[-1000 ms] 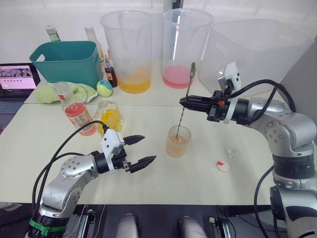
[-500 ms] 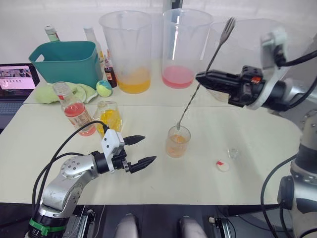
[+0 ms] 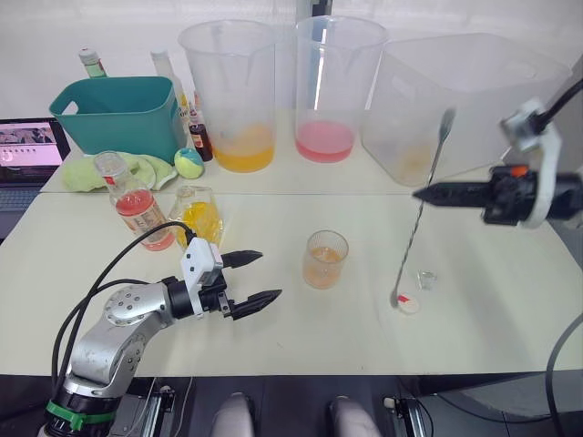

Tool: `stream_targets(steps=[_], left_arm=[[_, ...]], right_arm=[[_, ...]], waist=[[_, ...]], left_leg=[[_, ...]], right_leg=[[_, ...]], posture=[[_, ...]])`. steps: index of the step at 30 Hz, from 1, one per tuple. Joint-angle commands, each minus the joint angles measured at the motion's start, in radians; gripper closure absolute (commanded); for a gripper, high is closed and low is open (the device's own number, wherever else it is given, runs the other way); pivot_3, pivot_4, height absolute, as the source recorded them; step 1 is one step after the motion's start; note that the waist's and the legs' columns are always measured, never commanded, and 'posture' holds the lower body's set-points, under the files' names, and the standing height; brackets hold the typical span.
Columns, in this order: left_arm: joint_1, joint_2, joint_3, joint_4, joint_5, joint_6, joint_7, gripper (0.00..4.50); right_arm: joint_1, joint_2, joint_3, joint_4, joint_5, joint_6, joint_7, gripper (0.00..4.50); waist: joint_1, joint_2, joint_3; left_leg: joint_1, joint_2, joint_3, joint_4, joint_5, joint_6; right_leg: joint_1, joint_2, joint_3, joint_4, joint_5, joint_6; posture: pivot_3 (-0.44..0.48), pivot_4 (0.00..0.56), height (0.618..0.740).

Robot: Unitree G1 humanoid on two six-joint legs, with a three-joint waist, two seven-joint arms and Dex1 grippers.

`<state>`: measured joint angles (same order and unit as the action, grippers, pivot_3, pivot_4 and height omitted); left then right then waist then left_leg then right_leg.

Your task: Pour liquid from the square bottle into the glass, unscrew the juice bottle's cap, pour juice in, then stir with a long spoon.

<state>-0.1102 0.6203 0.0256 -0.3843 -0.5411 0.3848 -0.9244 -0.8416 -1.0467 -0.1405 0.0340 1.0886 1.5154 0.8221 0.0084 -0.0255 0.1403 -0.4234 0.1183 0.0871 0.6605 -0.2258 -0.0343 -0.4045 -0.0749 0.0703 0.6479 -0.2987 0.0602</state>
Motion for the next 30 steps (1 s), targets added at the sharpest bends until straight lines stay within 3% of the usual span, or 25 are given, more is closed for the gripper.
stream_targets(steps=[1, 11, 19, 27, 30], left_arm=[[0.005, 0.018, 0.034, -0.029, -0.017, -0.022, -0.022, 0.04], [0.049, 0.055, 0.069, -0.063, -0.03, -0.021, -0.034, 0.04], [0.068, 0.051, 0.077, -0.091, -0.035, -0.013, -0.013, 0.04], [0.107, 0.085, 0.132, -0.079, -0.059, -0.003, -0.039, 0.04], [0.129, 0.103, 0.164, -0.063, -0.071, -0.008, -0.057, 0.0]], right_arm=[[-0.018, 0.051, 0.047, 0.046, -0.058, 0.014, -0.021, 4.5], [-0.05, 0.309, 0.134, 0.254, -0.294, -0.025, -0.188, 4.5], [-0.052, 0.356, 0.21, 0.425, -0.446, -0.125, -0.151, 4.5], [-0.035, 0.358, 0.151, 0.472, -0.496, -0.164, -0.124, 4.5], [-0.003, 0.333, 0.106, 0.422, -0.492, -0.151, -0.131, 3.52]], waist=[[0.0, 0.0, 0.0], [0.005, 0.0, 0.0], [0.011, 0.0, 0.0], [0.009, 0.0, 0.0], [0.01, 0.0, 0.0]], left_leg=[[0.0, 0.0, 0.0, 0.0, 0.0, 0.0], [-0.001, 0.0, 0.0, 0.0, 0.0, 0.0], [-0.001, 0.0, 0.0, 0.0, 0.0, 0.0], [-0.001, 0.0, 0.0, 0.0, 0.0, 0.0], [-0.001, 0.0, 0.0, 0.0, 0.0, 0.0]], right_leg=[[0.0, 0.0, 0.0, 0.0, 0.0, 0.0], [-0.001, 0.0, 0.0, 0.001, 0.0, 0.0], [-0.001, 0.0, -0.001, 0.0, 0.0, 0.0], [-0.001, 0.0, -0.001, 0.0, 0.0, 0.0], [-0.001, 0.0, -0.001, 0.001, 0.0, 0.0]], posture=[[0.0, 0.15, 0.724], [0.0, 0.15, 0.724], [0.0, 0.15, 0.724], [0.0, 0.15, 0.724], [0.0, 0.15, 0.724]])
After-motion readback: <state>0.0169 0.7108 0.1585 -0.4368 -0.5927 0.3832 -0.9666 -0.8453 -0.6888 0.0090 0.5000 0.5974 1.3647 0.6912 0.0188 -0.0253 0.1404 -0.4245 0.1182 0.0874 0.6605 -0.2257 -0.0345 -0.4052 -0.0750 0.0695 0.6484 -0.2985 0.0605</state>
